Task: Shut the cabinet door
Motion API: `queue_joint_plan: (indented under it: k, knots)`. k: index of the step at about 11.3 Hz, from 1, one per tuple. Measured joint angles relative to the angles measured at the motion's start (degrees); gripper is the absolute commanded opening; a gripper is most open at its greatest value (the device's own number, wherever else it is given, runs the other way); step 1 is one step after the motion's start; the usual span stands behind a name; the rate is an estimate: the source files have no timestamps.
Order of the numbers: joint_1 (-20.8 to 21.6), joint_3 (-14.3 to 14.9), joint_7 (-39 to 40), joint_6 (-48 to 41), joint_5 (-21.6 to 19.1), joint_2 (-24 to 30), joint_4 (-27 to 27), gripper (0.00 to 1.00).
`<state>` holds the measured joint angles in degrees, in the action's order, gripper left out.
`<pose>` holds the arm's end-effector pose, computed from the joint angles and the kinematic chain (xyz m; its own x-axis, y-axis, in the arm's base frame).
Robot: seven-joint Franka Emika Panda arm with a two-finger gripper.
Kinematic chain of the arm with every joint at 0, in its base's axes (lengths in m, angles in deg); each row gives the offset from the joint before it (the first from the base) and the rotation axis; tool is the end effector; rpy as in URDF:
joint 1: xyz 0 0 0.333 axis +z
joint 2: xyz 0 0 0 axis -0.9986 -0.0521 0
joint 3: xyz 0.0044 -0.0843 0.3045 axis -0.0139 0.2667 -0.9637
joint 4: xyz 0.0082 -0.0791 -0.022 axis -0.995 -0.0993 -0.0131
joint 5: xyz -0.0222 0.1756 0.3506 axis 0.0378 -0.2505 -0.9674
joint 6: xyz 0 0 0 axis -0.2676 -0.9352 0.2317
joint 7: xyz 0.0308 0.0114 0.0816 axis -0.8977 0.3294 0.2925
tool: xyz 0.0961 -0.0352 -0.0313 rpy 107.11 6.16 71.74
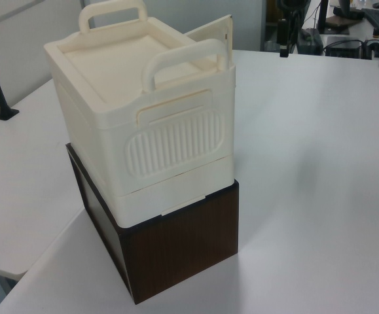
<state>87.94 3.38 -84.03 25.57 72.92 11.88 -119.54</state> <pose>0.5763 -0.0031 0.5970 0.9997 -0.0195 -0.0156 -0.0184 -0.9976 0.0670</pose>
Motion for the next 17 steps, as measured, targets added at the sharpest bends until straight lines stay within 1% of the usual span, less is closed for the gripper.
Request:
queue_joint_plan:
  k: [11, 12, 13, 14, 15, 17]
  knots:
    - [-0.1, 0.0, 0.0, 0.0, 0.0, 0.0, 0.0, 1.00]
    - [-0.1, 0.0, 0.0, 0.0, 0.0, 0.0, 0.0, 0.97]
    - [-0.1, 0.0, 0.0, 0.0, 0.0, 0.0, 0.0, 0.84]
    - [-0.2, 0.0, 0.0, 0.0, 0.0, 0.0, 0.0, 0.59]
    - [-0.2, 0.0, 0.0, 0.0, 0.0, 0.0, 0.0, 0.38]
    - [-0.2, 0.0, 0.2, 0.0, 0.0, 0.0, 0.0, 0.00]
